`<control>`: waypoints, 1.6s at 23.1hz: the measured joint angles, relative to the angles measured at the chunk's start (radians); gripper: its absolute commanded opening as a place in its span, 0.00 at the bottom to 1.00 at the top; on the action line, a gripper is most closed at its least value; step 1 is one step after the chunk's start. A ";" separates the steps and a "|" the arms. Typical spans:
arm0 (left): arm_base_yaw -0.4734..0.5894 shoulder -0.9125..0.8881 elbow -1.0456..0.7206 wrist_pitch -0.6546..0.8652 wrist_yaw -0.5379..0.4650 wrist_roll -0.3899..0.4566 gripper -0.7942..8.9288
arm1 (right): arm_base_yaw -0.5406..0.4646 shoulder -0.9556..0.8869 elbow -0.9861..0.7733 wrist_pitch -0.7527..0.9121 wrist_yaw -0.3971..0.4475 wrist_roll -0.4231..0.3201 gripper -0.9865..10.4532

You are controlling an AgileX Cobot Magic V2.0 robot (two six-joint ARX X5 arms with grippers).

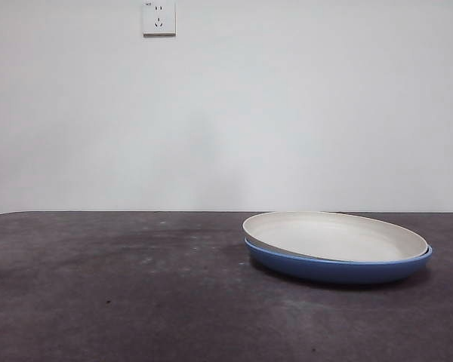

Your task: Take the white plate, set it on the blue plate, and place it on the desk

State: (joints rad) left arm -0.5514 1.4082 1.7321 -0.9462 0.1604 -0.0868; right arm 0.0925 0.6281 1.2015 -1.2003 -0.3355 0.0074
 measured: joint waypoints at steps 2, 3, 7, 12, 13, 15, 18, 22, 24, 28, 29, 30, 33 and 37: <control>0.000 -0.088 -0.119 0.001 0.030 0.004 0.43 | 0.000 0.000 0.000 0.000 0.000 0.000 0.45; 0.000 -0.131 -0.193 0.010 0.066 0.004 0.43 | 0.000 0.000 0.000 -0.002 0.000 0.000 0.45; -0.003 -0.289 -0.447 0.046 0.219 0.014 0.43 | 0.000 0.000 0.000 -0.018 0.000 0.000 0.45; -0.010 -0.413 -0.636 0.045 0.290 0.026 0.43 | 0.000 0.000 0.000 -0.026 0.000 0.000 0.45; -0.010 -0.422 -0.656 0.043 0.312 0.026 0.43 | 0.000 0.000 0.000 -0.032 0.000 0.000 0.45; -0.012 -0.428 -0.662 0.037 0.315 0.026 0.43 | 0.000 0.000 0.000 -0.036 0.000 0.000 0.45; -0.012 -0.429 -0.662 0.049 0.315 0.026 0.43 | 0.000 0.000 0.000 -0.040 0.000 0.000 0.45; -0.012 -0.429 -0.662 0.050 0.315 0.026 0.43 | 0.000 0.000 0.000 -0.040 0.000 0.004 0.45; -0.012 -0.429 -0.662 0.050 0.315 0.026 0.43 | 0.000 0.000 0.000 -0.040 0.000 0.018 0.45; -0.012 -0.429 -0.662 0.050 0.315 0.026 0.43 | 0.000 0.021 0.000 -0.041 0.002 0.060 0.45; -0.012 -0.429 -0.662 0.050 0.315 0.026 0.43 | 0.000 0.034 -0.002 -0.037 0.010 0.069 0.45; -0.012 -0.429 -0.662 0.050 0.315 0.026 0.43 | 0.000 0.053 -0.010 -0.023 0.026 0.076 0.45; -0.012 -0.429 -0.662 0.050 0.315 0.026 0.43 | 0.000 0.110 -0.050 0.015 0.048 0.087 0.45; -0.012 -0.429 -0.662 0.050 0.315 0.029 0.43 | 0.000 0.204 -0.144 0.109 0.048 0.097 0.45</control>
State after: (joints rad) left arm -0.5636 0.9794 1.0702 -0.8963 0.4759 -0.0582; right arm 0.0925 0.8318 1.0576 -1.0916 -0.2871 0.1047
